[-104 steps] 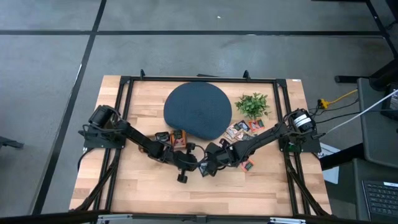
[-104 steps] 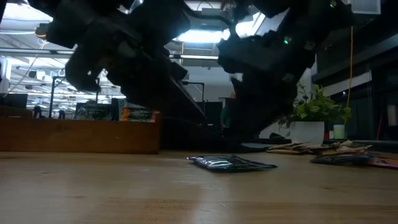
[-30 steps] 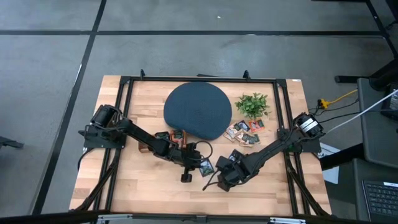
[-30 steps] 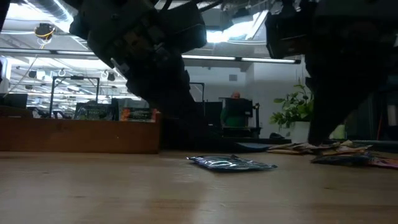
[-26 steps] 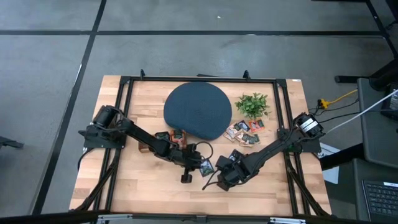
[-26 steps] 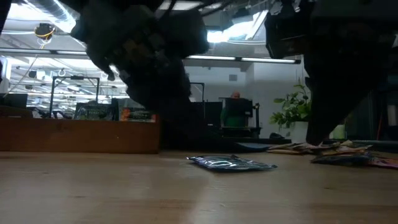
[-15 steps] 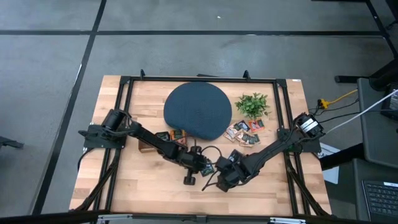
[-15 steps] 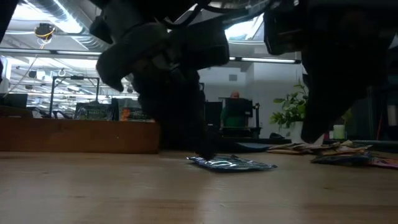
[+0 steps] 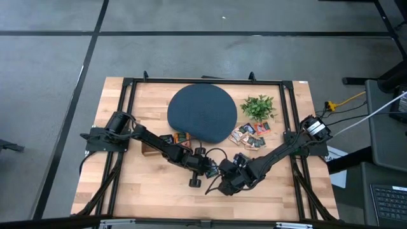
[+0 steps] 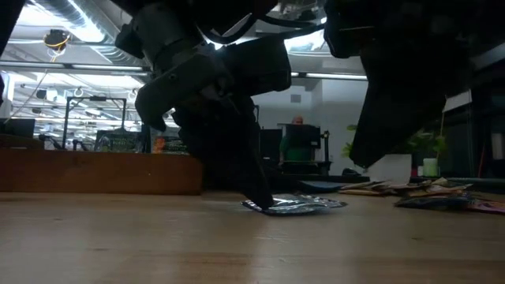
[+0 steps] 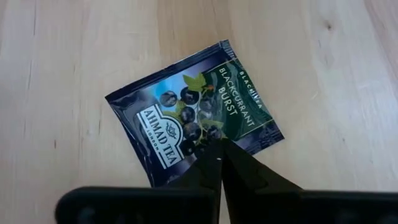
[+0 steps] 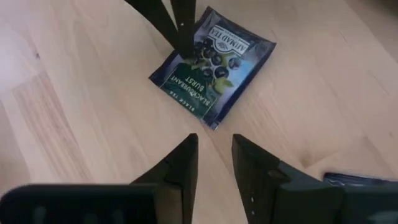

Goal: Pick & Place Tea
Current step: Put the blue tea bag into the middle section of the wooden organizer

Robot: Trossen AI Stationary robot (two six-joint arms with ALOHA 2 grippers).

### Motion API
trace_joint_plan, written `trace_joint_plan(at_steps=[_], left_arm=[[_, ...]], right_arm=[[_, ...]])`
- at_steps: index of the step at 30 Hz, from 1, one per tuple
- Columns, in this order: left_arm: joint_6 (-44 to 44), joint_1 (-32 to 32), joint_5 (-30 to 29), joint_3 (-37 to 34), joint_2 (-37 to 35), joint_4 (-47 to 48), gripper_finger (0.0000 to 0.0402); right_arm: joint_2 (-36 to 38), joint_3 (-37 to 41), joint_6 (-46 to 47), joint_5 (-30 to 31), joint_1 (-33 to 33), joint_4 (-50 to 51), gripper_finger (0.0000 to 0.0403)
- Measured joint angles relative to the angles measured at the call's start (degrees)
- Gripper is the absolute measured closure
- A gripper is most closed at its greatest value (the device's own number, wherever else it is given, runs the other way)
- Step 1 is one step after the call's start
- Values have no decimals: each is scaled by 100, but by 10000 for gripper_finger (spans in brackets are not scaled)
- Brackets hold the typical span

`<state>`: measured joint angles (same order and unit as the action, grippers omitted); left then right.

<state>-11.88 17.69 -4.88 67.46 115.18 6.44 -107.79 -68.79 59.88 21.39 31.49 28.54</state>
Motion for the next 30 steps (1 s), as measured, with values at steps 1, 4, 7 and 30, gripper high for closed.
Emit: trace_joint_plan(at_steps=[1, 4, 7, 30], left_arm=[[-29, 0, -8, 0, 0, 2, 400], [-80, 22, -30, 0, -1, 9, 400], [-83, 29, -37, 0, 0, 13, 399], [-86, 31, -149, -13, 2, -184, 399]], right_arm=[[0, 24, 78, -7, -15, -39, 295], [0, 215, 235, -48, -80, -403, 271], [0, 485, 394, -110, -164, -900, 243], [4, 1650, 737, -757, -547, -3316, 236]])
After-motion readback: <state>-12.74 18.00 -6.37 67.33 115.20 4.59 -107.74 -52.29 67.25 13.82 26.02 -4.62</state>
